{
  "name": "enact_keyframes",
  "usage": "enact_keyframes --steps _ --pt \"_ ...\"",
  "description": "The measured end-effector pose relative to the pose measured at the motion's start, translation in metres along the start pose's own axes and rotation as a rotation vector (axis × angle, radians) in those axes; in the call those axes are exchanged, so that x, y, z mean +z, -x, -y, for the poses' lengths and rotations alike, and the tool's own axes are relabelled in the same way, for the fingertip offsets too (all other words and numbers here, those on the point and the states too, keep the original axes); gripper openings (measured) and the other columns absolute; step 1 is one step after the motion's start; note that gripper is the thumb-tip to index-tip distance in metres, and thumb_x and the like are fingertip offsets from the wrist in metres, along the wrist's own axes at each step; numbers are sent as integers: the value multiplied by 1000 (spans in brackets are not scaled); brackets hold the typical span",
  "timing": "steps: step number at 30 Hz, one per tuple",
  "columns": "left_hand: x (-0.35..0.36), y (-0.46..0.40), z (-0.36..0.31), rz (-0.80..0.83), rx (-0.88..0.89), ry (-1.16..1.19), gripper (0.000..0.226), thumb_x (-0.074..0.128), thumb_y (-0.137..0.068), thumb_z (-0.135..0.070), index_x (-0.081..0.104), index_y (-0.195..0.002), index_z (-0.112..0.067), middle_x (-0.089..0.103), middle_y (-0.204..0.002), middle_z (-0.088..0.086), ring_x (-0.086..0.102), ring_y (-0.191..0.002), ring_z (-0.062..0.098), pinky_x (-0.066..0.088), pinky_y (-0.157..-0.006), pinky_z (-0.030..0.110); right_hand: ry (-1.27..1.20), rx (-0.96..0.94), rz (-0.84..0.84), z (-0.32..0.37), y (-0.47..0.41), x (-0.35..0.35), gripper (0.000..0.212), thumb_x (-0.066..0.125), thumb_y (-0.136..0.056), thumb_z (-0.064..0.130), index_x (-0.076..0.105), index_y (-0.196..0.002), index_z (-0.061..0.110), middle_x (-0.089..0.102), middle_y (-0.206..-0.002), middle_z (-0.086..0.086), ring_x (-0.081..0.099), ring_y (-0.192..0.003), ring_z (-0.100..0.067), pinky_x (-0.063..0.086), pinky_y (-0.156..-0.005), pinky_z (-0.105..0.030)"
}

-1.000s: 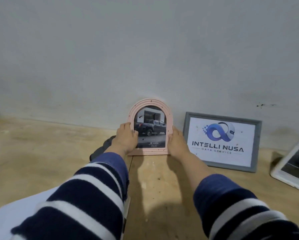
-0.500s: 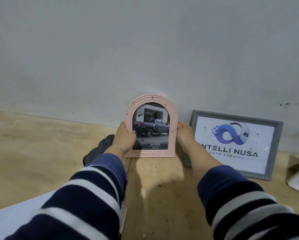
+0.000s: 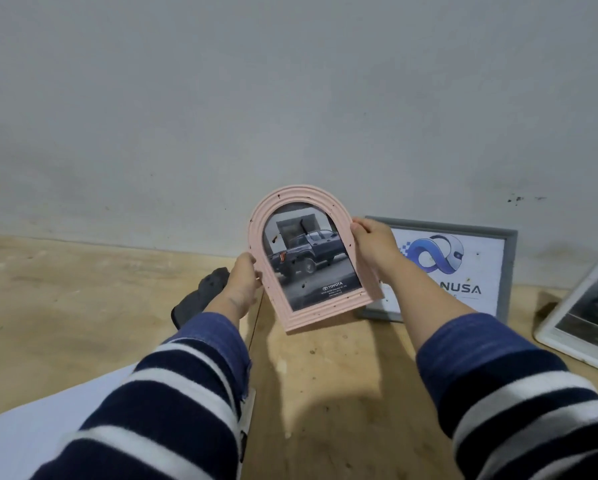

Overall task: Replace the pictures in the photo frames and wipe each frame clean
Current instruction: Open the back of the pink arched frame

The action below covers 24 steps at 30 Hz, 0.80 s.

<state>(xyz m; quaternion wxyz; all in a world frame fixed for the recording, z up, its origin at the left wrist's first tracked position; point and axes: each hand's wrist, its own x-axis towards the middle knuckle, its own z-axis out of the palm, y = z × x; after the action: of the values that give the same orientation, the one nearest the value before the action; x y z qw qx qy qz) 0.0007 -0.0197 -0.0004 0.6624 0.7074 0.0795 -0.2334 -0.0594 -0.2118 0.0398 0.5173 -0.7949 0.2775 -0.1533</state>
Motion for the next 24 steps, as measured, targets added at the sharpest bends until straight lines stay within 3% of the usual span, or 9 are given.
enact_keyframes --steps 4,6,8,11,13,17,21,24 --pt "2 40 14 71 -84 159 36 23 -101 -30 54 -109 -15 61 -90 5 57 -80 17 41 -75 36 153 -104 7 3 37 -30 29 40 -100 13 65 -110 5 66 -105 -10 58 -97 -27 43 -83 -32" --pt "6 56 24 109 -80 138 40 21 -101 -31 54 -116 -14 62 -91 4 58 -85 17 39 -85 39 230 -139 5 0 55 -44 30 40 -98 16 65 -110 3 67 -104 -14 59 -101 -31 41 -81 -29" --pt "11 73 36 151 -53 40 44 18 -102 -31 54 -119 -12 62 -97 5 56 -91 17 36 -92 40 317 -149 2 -2 74 -58 32 41 -100 18 64 -120 9 64 -107 -6 55 -102 -22 36 -84 -26" --pt "22 92 51 193 -88 -77 48 14 -102 -36 50 -123 -11 61 -118 10 53 -111 23 34 -102 43 411 -173 -22 -5 98 -74 31 42 -100 17 63 -122 8 63 -123 -9 54 -115 -26 38 -90 -28" --pt "31 97 60 206 -133 -116 55 14 -101 -41 48 -132 -11 56 -132 10 46 -126 27 30 -110 47 455 -192 -33 -10 111 -84 29 43 -100 15 64 -118 5 64 -122 -14 54 -115 -31 40 -93 -33" --pt "50 107 76 262 -161 -100 63 10 -102 -48 43 -141 -12 51 -141 6 39 -134 27 23 -115 48 501 -190 -40 -28 126 -103 30 44 -100 17 64 -122 10 63 -125 -9 56 -108 -25 37 -85 -25" --pt "67 105 85 265 -151 16 64 13 -102 -50 48 -136 -9 55 -134 5 48 -124 25 32 -104 41 550 -219 -82 -47 136 -116 31 47 -99 16 62 -125 10 61 -130 -8 53 -118 -27 37 -98 -31" --pt "82 104 86 268 -107 26 51 16 -103 -45 53 -117 -12 59 -107 0 51 -90 15 31 -84 30 589 -294 -102 -64 141 -121 27 47 -98 14 66 -118 11 65 -120 -7 56 -111 -29 43 -96 -36"
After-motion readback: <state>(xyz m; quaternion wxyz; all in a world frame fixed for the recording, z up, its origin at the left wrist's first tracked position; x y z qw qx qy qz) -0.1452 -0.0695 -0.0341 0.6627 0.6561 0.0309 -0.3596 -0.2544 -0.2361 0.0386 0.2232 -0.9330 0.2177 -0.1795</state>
